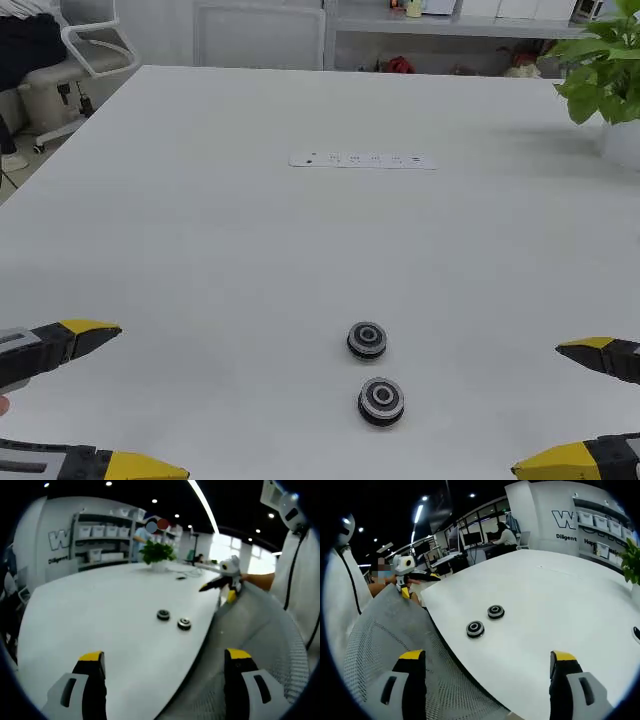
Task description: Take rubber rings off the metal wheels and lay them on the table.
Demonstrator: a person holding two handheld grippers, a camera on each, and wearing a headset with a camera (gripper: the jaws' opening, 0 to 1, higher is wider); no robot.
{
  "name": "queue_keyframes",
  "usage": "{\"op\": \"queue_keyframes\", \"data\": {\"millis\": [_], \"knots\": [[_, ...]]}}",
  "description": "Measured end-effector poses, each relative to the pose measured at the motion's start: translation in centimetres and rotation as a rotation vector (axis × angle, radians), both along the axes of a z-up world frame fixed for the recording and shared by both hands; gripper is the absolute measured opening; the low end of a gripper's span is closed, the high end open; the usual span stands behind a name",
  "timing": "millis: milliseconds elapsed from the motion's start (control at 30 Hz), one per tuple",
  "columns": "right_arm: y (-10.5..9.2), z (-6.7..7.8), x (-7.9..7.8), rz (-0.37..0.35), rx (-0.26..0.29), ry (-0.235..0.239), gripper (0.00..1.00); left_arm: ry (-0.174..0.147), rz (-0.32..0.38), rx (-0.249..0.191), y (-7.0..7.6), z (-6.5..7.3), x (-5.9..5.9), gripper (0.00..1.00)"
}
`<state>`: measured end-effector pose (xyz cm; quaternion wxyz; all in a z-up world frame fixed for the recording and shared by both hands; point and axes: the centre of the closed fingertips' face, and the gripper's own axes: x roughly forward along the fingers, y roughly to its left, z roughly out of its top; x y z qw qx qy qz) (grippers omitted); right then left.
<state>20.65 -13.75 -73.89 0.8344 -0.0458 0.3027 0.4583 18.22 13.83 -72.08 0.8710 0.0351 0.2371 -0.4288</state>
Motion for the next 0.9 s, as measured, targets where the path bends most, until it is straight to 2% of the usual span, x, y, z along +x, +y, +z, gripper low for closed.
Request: {"op": "queue_keyframes", "data": {"millis": [133, 600, 667, 767, 900], "knots": [[-0.35, -0.2, -0.1, -0.003, -0.015, 0.001, 1.0, 0.004, -0.01, 0.004, -0.02, -0.24, 0.08, 1.0], [-0.63, 0.07, -0.15, -0.014, -0.008, -0.003, 1.0, 0.006, -0.012, 0.003, -0.08, -0.52, 0.13, 1.0], [-0.6, -0.01, -0.17, -0.01, -0.009, -0.001, 1.0, 0.006, -0.004, -0.01, -0.1, -0.26, 0.1, 1.0], [-0.51, -0.11, -0.22, -0.006, -0.008, 0.003, 1.0, 0.006, 0.007, -0.053, -0.31, 0.36, 0.04, 1.0], [-0.44, -0.05, -0.22, -0.003, -0.004, 0.0, 1.0, 0.005, 0.013, -0.043, -0.3, 0.35, 0.02, 1.0]]}}
